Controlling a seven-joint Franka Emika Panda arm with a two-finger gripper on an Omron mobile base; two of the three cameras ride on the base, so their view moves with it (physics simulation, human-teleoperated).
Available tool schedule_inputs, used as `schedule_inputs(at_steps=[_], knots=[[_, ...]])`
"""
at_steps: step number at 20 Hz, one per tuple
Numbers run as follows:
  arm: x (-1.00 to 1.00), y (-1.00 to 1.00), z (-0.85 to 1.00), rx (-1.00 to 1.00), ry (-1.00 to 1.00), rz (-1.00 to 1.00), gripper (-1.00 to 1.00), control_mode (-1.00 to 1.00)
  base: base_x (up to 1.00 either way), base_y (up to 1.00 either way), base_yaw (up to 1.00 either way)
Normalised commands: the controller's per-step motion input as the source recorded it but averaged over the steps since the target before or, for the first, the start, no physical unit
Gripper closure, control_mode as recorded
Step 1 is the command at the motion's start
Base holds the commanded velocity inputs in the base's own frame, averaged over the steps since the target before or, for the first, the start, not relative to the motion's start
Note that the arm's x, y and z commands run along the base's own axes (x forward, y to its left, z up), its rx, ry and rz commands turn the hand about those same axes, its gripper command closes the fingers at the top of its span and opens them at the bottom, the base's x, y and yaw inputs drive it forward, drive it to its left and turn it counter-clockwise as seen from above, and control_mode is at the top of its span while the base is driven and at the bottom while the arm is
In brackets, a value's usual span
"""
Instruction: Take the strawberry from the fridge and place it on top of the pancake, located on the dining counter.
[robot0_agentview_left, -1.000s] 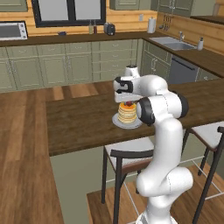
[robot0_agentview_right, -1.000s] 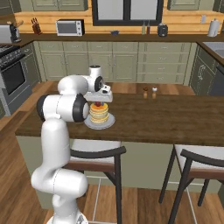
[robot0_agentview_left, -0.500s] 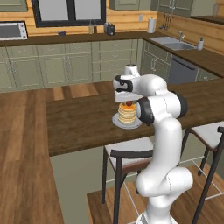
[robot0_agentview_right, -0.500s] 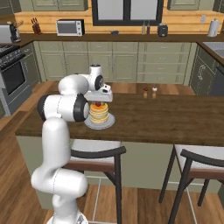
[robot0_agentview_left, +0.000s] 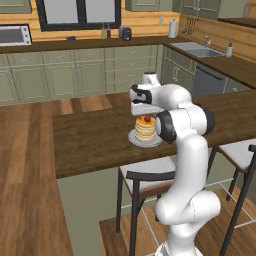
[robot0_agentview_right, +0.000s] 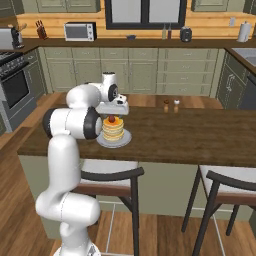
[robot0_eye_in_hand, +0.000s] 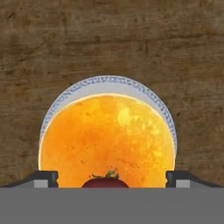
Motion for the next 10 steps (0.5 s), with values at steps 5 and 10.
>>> schedule_inputs(at_steps=[5,10], knots=[[-0.01,0.00,0.48,-0.01,0.00,0.00,-1.00,-1.00,0.00,0.00,0.00],[-0.75,-0.04,0.81,0.01,-0.05,0.00,-1.00,-1.00,0.00,0.00,0.00]])
